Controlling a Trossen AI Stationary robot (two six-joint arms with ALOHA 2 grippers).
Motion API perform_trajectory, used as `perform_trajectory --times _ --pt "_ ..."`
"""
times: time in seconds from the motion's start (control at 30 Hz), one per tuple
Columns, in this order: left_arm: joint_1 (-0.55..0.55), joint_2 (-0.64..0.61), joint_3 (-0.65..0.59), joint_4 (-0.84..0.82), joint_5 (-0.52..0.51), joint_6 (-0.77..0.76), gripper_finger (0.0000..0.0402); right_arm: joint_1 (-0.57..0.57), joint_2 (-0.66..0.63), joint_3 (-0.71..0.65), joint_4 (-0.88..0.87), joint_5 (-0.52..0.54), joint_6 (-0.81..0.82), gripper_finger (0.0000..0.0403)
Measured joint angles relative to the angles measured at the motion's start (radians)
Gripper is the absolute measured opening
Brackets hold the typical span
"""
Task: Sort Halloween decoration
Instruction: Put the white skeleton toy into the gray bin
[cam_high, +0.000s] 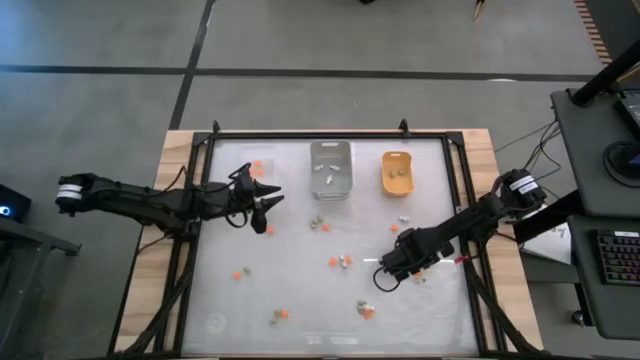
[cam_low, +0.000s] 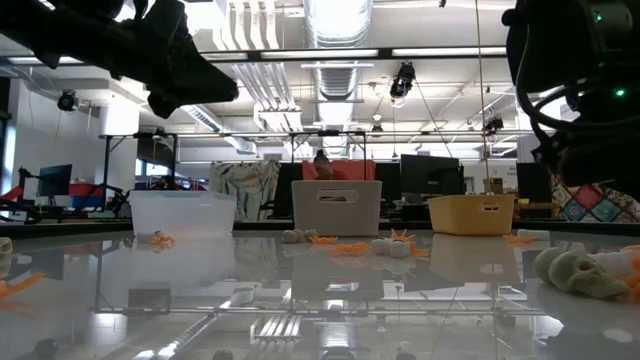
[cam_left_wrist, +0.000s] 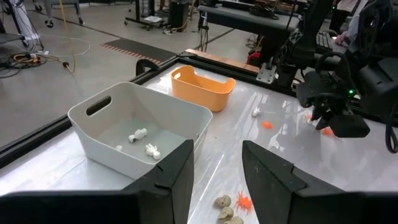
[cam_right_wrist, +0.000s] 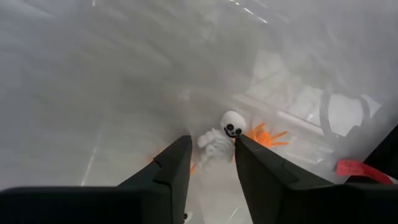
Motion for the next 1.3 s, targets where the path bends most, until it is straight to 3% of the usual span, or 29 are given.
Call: perform_trajectory --times 0.4,0.67,0.9,1.1,1.3 --pt "0.000 0.000 0.000 0.008 0.000 0.000 0.0119 0.000 -0.009 0.000 0.007 0.036 -0.021 0.0037" --pt "0.000 0.000 0.000 0.041 0.000 0.001 0.0119 -0.002 -0.058 -0.003 0.004 0.106 -0.031 0.0033" --pt "0.000 0.000 0.000 0.073 0.001 0.004 0.0119 -0.019 -0.186 0.015 0.019 0.229 -0.093 0.0033" --pt "0.000 0.000 0.000 0.110 0.001 0.004 0.0119 -0.082 -0.335 0.027 0.212 0.432 -0.343 0.0033" --pt "0.000 0.000 0.000 0.118 -0.001 0.020 0.0119 -0.234 -0.404 0.024 0.570 0.524 -0.791 0.0033"
